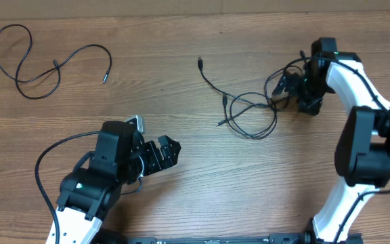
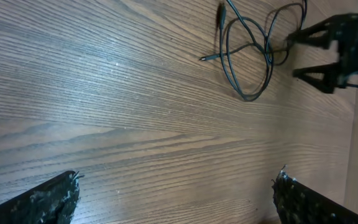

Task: Untangle cables

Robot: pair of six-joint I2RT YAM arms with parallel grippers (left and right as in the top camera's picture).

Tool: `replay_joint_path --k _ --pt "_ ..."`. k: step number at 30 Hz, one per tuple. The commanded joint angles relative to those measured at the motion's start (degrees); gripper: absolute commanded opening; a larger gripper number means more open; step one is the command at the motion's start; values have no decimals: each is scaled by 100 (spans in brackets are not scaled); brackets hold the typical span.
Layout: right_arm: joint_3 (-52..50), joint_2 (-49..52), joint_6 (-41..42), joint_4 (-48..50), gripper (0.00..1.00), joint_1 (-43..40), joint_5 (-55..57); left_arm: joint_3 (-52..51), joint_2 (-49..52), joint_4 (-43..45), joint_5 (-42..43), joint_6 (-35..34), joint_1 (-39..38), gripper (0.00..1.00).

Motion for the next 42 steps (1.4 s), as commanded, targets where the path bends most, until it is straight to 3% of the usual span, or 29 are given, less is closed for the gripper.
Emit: replay_joint_path --k 1,4,12,20,40,42 --pt "4 -437 564 437 100 125 365 -4 39 39 -94 -17 -37 100" --pt "-2 -374 472 1257 100 361 -201 -4 50 48 -94 -20 -37 100" --pt "-20 -313 310 2544 100 960 321 -4 127 262 -98 -120 -37 100" --pt "-20 208 678 2706 100 1165 1198 -4 372 278 -96 -120 -37 100" --pt "-20 938 739 3456 99 1147 1257 -4 1008 313 -31 -120 -37 100" --pt "-20 1012 741 3589 93 1147 1248 -4 1008 286 -31 -120 -37 100"
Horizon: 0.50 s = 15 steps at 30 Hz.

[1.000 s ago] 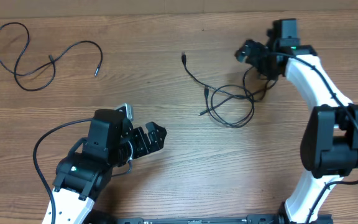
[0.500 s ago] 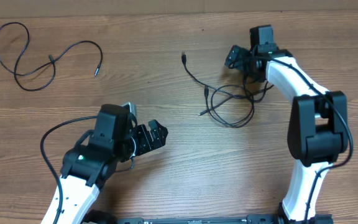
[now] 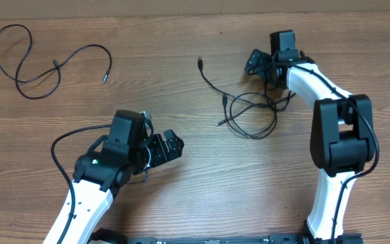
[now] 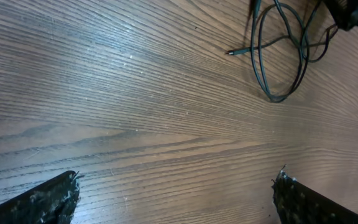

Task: Untangle cables

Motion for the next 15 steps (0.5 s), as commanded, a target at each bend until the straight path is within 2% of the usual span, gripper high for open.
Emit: replay_joint_path --k 1,2,4,5,9,11,15 --pt "-2 282 35 160 88 -20 48 -4 7 -13 -35 -79 -37 99" --pt "-2 282 33 164 76 -20 61 -4 7 -9 -37 -79 -37 99" --pt "-2 282 31 160 70 -22 63 -4 7 -9 -37 -79 -37 100" --pt "-4 286 28 153 62 -22 72 -4 7 -9 -37 -79 -37 100" --pt "-44 302 33 -11 27 -20 103 -4 7 -9 -35 -81 -37 99" --pt "-42 302 33 -116 5 -20 79 -4 7 -9 -35 -79 -37 100" --pt "101 118 -160 -496 4 -20 -407 -4 7 4 -37 -79 -37 100"
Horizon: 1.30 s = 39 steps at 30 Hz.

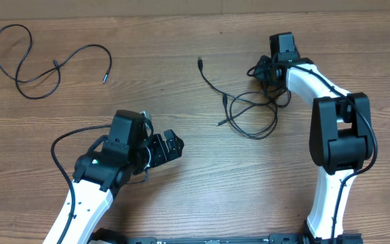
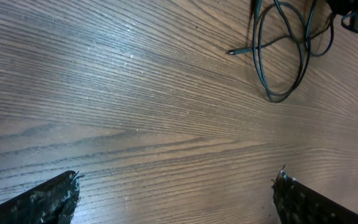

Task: Untangle cables

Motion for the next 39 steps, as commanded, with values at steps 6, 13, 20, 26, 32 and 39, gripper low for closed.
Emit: replay_joint_path --k 6,13,20,26,32,39 --pt "632 -883 -479 -1222 4 28 -1051 -4 7 52 -87 -76 -37 100" --pt "789 -2221 -927 -1851 4 284 -2444 -4 7 400 -216 -74 -37 100" --pt "789 -3383 -1119 -2385 4 640 -2492 -4 7 817 -223 -81 -37 100" --pt "789 -3746 -1526 -2632 4 883 -3211 -4 7 1342 -199 -81 -37 100" --pt "782 -3735 -1766 -2815 4 1025 -3609 -4 7 1978 63 -74 -37 100" --pt "782 -3735 -1759 -2728 4 1019 -4815 -7 28 2551 573 404 -37 100"
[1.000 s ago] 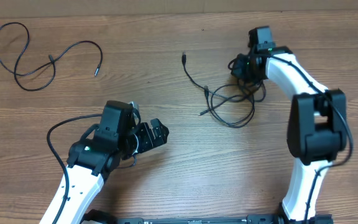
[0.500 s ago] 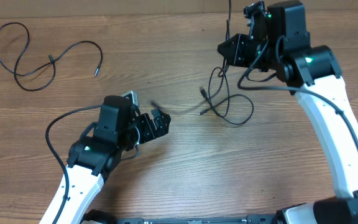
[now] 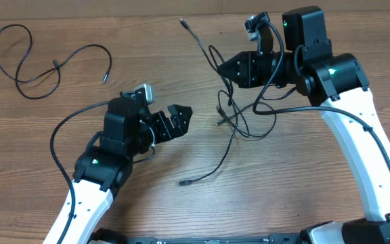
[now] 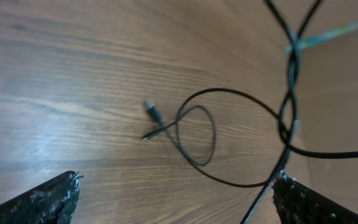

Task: Untangle cables

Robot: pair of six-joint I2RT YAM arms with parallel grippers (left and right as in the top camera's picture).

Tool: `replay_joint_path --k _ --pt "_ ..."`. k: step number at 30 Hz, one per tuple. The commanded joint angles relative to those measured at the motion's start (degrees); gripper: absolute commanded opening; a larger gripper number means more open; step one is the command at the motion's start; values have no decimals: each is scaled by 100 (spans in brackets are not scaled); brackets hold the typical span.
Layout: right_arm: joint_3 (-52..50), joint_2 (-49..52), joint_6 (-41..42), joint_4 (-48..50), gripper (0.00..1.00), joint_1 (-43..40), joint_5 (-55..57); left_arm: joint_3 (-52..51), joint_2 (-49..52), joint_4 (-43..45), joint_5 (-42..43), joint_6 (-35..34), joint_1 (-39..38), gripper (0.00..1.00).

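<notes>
A tangle of thin black cables [image 3: 234, 108] hangs from my right gripper [image 3: 226, 68], which is raised above the table and shut on it. One plug end [image 3: 182, 22] sticks up towards the far edge. Another strand trails down to a plug [image 3: 182, 183] lying on the wood. My left gripper [image 3: 183, 122] stands open just left of the hanging strands, holding nothing. In the left wrist view its gripper [image 4: 176, 199] looks at a cable loop [image 4: 196, 134] and a plug [image 4: 150, 112], with one strand passing close by the right fingertip [image 4: 303, 199].
A separate black cable [image 3: 32, 64] lies loosely curled at the far left of the wooden table [image 3: 32, 115]. The right arm [image 3: 357, 129] spans the right side.
The right gripper was low on the tangle lying on the table; now it is raised and further left with the cables hanging from it. The left gripper has moved nearer the strands.
The tangle lay flat on the table, with the right gripper at its right side and the left gripper open at the front left. The right gripper then stood at the tangle's far edge, and now it holds the cables up off the wood.
</notes>
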Motion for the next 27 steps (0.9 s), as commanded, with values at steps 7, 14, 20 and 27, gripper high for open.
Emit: replay_joint_path --k 7,14,20,27 --pt "76 -70 42 101 4 31 -1268 -9 391 1021 699 267 -37 100" --pt "76 -70 310 103 4 31 -1405 -9 1163 2229 1403 -160 -37 100" --pt "76 -70 319 94 4 31 -1403 -9 1856 2938 2321 -612 -37 100" --pt "76 -70 319 46 4 31 -1202 -9 2052 3668 2929 -852 -37 100"
